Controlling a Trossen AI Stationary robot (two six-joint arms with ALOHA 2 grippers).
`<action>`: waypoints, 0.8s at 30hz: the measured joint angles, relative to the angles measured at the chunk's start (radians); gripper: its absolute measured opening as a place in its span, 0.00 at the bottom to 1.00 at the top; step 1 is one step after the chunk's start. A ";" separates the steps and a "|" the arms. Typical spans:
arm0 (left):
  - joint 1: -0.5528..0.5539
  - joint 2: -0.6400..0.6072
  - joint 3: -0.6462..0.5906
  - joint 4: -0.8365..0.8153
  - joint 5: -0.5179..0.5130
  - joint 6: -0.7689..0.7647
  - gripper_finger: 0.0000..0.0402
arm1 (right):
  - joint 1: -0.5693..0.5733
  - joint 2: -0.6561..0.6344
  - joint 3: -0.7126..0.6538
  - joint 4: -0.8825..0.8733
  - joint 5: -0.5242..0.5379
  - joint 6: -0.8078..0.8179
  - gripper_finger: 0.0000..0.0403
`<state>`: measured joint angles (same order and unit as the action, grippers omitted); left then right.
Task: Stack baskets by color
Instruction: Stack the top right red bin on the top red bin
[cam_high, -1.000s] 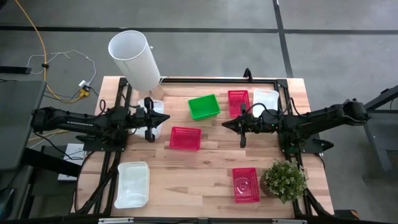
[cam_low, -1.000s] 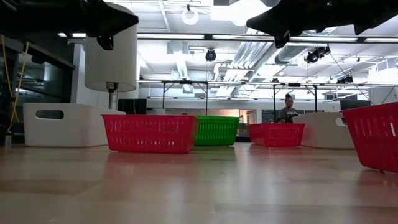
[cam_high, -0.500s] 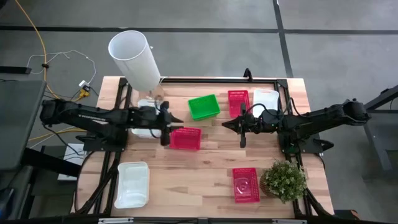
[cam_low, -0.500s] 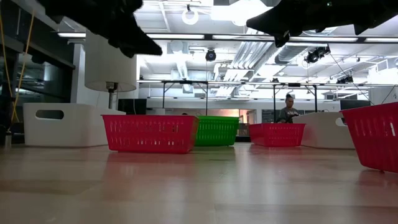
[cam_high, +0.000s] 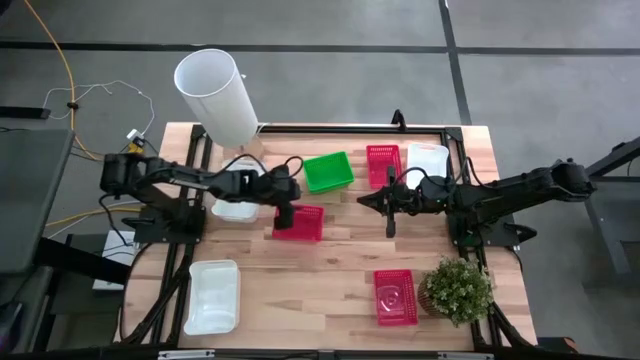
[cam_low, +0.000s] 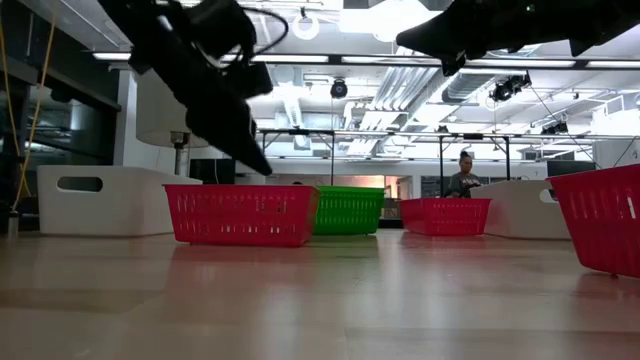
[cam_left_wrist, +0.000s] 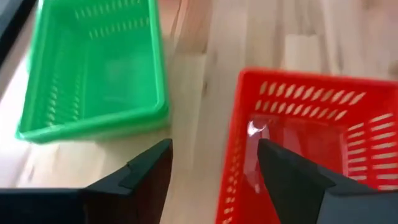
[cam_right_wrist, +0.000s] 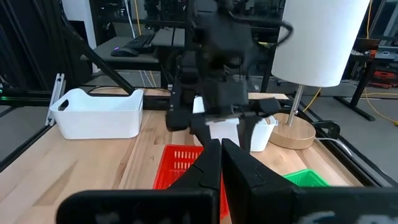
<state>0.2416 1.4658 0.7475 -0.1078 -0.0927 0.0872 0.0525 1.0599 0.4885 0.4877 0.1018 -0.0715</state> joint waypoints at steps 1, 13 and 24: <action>0.010 0.010 0.000 -0.003 0.013 -0.002 0.56 | 0.000 0.000 0.000 -0.003 0.000 0.000 0.00; 0.062 0.128 0.000 -0.023 0.108 0.030 0.50 | 0.000 0.000 0.000 -0.039 0.000 0.000 0.00; 0.062 0.124 0.001 -0.025 0.108 0.043 0.38 | 0.000 0.000 0.000 -0.042 0.000 0.000 0.00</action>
<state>0.3035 1.5894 0.7483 -0.1331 0.0151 0.1300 0.0525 1.0603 0.4885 0.4458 0.1020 -0.0711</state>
